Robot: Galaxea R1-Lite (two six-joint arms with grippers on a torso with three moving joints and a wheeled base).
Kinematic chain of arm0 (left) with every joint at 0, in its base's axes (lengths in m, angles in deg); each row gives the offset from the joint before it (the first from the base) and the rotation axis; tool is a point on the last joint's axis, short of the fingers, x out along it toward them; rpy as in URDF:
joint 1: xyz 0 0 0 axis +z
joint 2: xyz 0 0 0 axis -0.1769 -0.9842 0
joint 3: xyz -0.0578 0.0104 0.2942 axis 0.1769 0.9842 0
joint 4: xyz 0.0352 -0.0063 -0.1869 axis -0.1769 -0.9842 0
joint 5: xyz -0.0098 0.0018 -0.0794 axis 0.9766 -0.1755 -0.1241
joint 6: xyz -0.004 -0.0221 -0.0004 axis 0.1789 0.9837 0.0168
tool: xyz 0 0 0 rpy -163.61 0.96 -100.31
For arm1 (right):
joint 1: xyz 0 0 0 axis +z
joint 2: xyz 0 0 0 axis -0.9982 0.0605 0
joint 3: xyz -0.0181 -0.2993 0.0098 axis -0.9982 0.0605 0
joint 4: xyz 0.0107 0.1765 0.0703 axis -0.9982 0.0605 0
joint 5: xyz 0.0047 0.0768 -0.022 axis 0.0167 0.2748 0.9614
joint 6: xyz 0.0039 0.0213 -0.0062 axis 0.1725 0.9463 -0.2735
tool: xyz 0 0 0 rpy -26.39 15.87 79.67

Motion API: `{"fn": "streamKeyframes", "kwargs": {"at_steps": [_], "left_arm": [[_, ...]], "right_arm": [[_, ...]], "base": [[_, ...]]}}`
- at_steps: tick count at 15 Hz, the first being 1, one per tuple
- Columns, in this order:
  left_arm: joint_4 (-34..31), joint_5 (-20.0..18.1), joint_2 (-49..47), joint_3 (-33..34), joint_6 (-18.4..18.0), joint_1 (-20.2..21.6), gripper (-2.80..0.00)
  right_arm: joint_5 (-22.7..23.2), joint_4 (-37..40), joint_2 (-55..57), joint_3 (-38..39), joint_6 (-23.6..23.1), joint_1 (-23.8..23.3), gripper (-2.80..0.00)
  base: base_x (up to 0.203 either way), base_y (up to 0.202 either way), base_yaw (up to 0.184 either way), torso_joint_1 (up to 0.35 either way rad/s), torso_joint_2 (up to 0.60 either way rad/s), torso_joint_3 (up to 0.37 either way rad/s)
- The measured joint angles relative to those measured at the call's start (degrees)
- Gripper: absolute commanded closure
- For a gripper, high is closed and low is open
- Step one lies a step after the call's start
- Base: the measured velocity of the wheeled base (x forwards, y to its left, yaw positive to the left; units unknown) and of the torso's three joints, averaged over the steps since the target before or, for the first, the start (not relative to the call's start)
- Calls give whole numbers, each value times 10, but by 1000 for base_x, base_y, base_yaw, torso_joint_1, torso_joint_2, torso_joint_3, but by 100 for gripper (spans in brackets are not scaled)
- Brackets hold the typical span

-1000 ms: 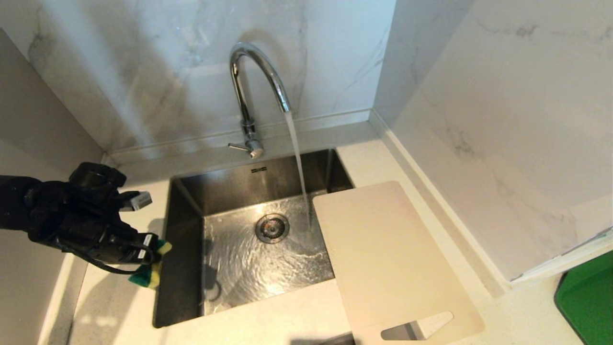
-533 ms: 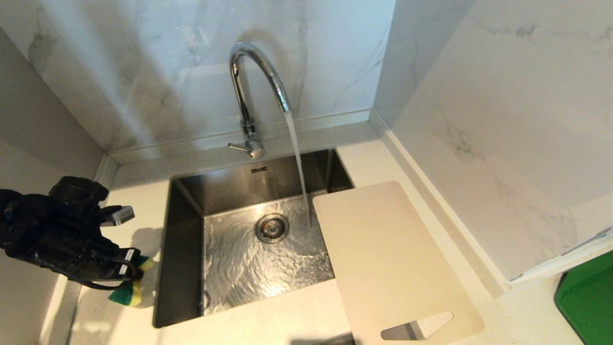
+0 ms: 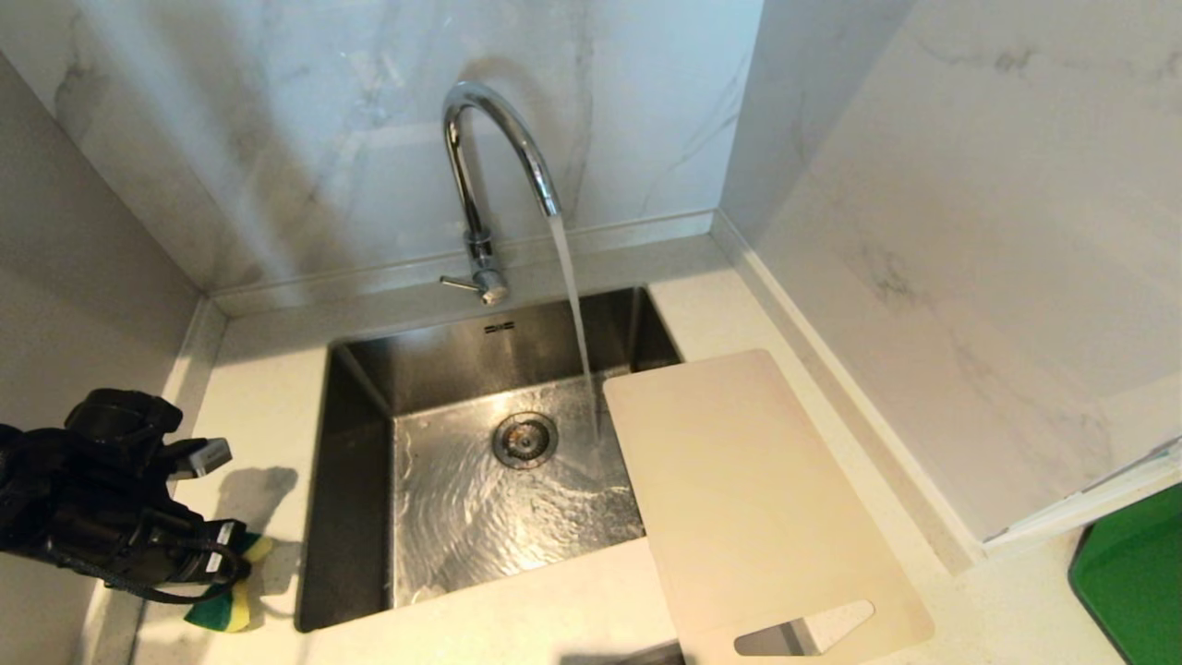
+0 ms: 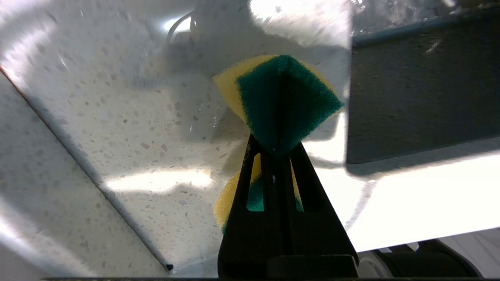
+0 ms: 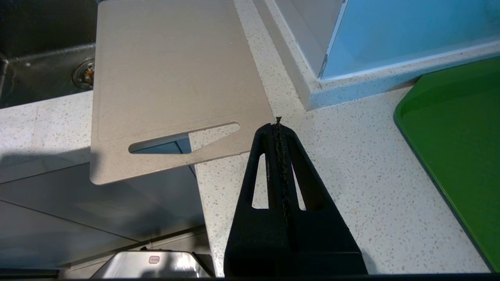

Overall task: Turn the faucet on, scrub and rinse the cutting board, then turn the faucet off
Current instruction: Put down the cleaning cloth

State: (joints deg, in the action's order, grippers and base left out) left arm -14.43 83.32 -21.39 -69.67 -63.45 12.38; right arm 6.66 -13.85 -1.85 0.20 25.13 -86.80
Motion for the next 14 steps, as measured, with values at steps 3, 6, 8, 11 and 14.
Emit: {"fn": "streamKeyframes", "kwargs": {"at_steps": [3, 6, 8, 11, 14], "left_arm": [[23, -2, -16, 22, 1, 5, 0], [61, -1, -25, 43, 0, 6, 0], [64, 0, -25, 48, 0, 6, -280], [65, -2, -24, 50, -2, 5, -280], [64, -2, -18, 49, -3, 6, -280]], "right_arm": [[0, 0, 0, 0, 0, 0, 0], [0, 0, 0, 0, 0, 0, 0], [0, 0, 0, 0, 0, 0, 0], [0, 0, 0, 0, 0, 0, 0], [0, 0, 0, 0, 0, 0, 0]], "base": [[0, 0, 0, 0, 0, 0], [0, 0, 0, 0, 0, 0], [0, 0, 0, 0, 0, 0], [0, 0, 0, 0, 0, 0], [0, 0, 0, 0, 0, 0]]}}
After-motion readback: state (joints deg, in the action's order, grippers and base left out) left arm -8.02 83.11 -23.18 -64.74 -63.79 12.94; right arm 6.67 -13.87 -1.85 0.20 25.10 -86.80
